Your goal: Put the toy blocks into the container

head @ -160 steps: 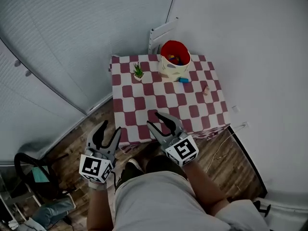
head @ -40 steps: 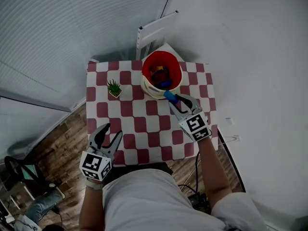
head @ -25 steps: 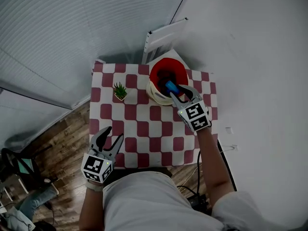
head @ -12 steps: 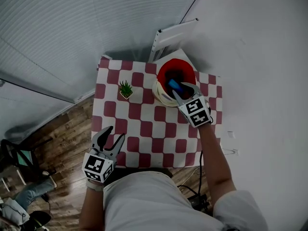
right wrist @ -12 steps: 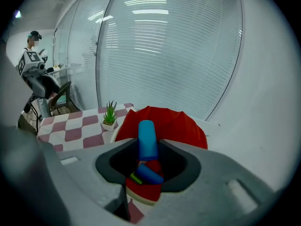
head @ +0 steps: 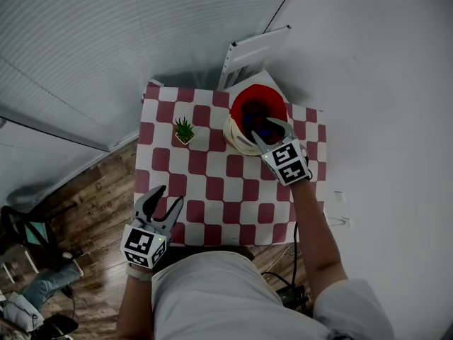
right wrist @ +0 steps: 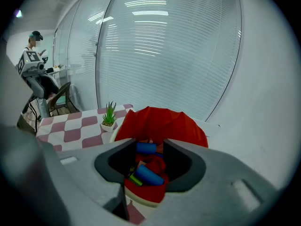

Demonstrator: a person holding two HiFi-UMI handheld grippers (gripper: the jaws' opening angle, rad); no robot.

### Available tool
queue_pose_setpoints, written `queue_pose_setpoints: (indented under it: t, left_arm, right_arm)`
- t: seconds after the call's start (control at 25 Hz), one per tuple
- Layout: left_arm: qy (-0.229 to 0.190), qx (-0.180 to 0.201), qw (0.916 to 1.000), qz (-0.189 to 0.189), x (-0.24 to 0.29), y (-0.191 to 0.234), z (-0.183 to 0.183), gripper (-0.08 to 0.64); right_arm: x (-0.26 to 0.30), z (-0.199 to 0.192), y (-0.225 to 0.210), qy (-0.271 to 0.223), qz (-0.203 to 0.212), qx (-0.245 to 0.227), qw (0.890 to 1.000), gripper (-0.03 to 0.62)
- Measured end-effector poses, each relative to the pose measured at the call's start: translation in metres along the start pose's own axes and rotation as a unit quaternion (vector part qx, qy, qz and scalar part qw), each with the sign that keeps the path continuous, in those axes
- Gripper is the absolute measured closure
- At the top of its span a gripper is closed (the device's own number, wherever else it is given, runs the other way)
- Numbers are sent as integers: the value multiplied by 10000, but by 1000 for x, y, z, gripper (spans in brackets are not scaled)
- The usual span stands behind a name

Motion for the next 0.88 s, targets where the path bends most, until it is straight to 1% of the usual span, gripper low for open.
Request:
queue_pose_setpoints:
  t: [0.2, 0.44, 0.72, 0.88]
  left_arm:
    - [-6, 76, 9999, -84, 0, -2, 4, 370]
    - [31, 244, 9993, -294, 5, -5, 5, 371]
    - [188, 541, 9959, -696, 17, -16, 9, 371]
    - [307, 678, 9930, -918, 27, -23, 11, 371]
  right_arm:
    - [-14, -4, 0, -58, -105, 144, 9998, 431]
    - [-41, -15, -4, -153, -452, 378, 9981, 433]
    - [-78, -51, -10, -58, -877, 839, 9926, 433]
    - [-97, -84, -10, 142, -1106, 1127, 9874, 431]
Point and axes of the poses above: the fingertips, and each gripper's own axes: x forward along the fingers, y to its left, z out of its top, the point moved 8 cm from there along -x, backward along the fingers, and after that the axes turned 6 degrees about y, right-handed, at the moved point
